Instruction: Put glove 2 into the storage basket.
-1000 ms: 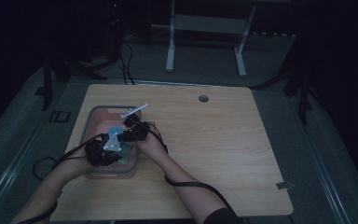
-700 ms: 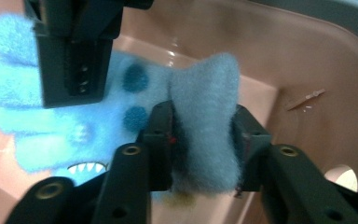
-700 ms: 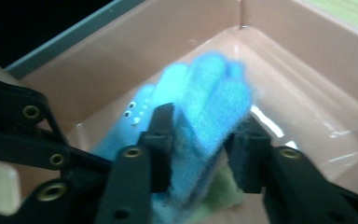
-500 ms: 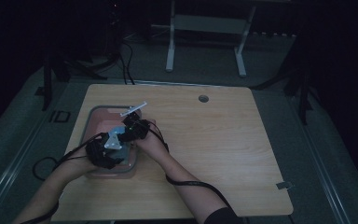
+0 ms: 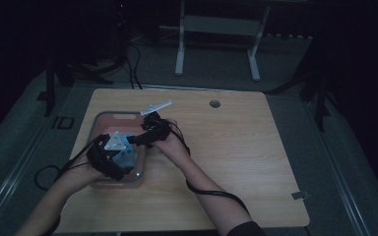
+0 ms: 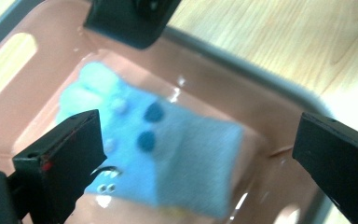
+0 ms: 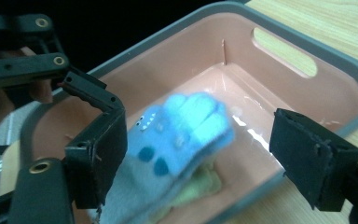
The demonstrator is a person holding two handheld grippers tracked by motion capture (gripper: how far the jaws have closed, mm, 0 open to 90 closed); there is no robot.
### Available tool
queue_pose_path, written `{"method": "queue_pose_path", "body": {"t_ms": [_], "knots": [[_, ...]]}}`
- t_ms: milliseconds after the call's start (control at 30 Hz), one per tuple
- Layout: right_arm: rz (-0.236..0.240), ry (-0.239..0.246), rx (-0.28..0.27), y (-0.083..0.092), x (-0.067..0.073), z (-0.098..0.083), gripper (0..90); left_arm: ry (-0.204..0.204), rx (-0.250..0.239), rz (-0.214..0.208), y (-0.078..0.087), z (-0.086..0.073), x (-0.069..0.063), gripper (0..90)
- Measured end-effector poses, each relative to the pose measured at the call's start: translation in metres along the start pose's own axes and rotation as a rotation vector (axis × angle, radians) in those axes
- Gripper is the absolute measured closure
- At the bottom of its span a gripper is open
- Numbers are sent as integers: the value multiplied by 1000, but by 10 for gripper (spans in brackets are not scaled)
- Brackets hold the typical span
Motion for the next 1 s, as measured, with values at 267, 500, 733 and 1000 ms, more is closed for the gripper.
{"method": "queue_pose_path", "body": {"t_ms": [267, 500, 733, 1000], "knots": [[-24, 40, 0, 26, -14, -17, 144, -2, -39, -28, -8, 20, -16, 23], [-39, 60, 30, 43, -25, -41, 143, -24, -70, -76, -15, 41, -36, 23], [-43, 36, 37, 54, -39, -60, 144, -47, -116, -125, -23, 68, -63, 23], [-66, 40, 44, 69, -49, -79, 143, -91, -113, -165, -42, 81, -85, 23]]}}
Point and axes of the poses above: each handheld gripper's, and its own axes: y roughly backward along the jaws, z roughly out of its top, x roughly to its left, the point moved 9 cm from there along -y, roughly forward along the jaws, and after that the axes turned 7 degrees about -z, right-handed, at the moved point
